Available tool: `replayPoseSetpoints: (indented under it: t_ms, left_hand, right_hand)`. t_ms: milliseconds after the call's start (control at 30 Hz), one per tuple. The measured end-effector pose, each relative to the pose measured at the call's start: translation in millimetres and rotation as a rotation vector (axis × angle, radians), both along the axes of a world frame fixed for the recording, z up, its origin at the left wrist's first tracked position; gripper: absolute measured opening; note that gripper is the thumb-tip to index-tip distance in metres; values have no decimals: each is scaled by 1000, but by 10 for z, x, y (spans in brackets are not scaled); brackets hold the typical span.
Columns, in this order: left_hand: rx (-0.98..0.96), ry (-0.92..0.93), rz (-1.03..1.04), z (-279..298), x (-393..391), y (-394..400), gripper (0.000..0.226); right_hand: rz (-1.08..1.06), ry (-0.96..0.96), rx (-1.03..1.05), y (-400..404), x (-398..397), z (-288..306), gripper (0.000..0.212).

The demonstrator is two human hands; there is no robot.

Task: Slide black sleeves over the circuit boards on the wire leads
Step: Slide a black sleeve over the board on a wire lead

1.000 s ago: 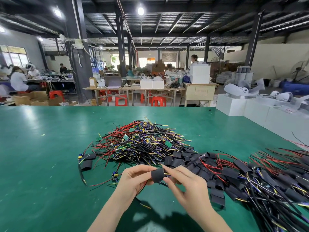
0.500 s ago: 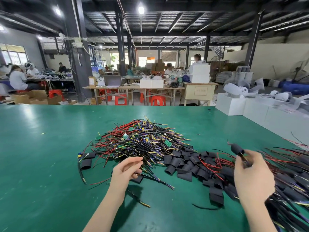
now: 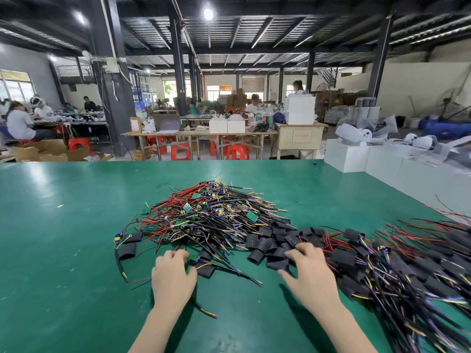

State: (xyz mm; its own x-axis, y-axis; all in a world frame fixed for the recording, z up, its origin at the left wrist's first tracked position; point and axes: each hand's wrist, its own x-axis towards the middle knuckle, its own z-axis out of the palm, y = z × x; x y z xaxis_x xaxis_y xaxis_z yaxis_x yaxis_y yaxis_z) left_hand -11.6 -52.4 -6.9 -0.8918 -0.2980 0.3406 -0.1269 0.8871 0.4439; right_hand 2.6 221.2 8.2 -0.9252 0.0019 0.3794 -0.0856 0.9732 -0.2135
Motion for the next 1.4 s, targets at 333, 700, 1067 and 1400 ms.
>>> replayPoseSetpoints:
  t_ms: [333,700,1067,1400]
  left_hand:
    - [100,52,-150,-41,-32,-9,40]
    - [-65,100,-221,-85,-69,4,29]
    - [-180,106,-324,-82,-102,-107,12]
    - [-77,256,-393,3,-54,-150,7]
  right_hand:
    - [95,-70,-44,9,-54,-134,20]
    - [231,7,-63,5,-91,-165,25]
    - [419,-107,-17,81,-108,-142,56]
    - [430,-112,17,95,-114,-95,44]
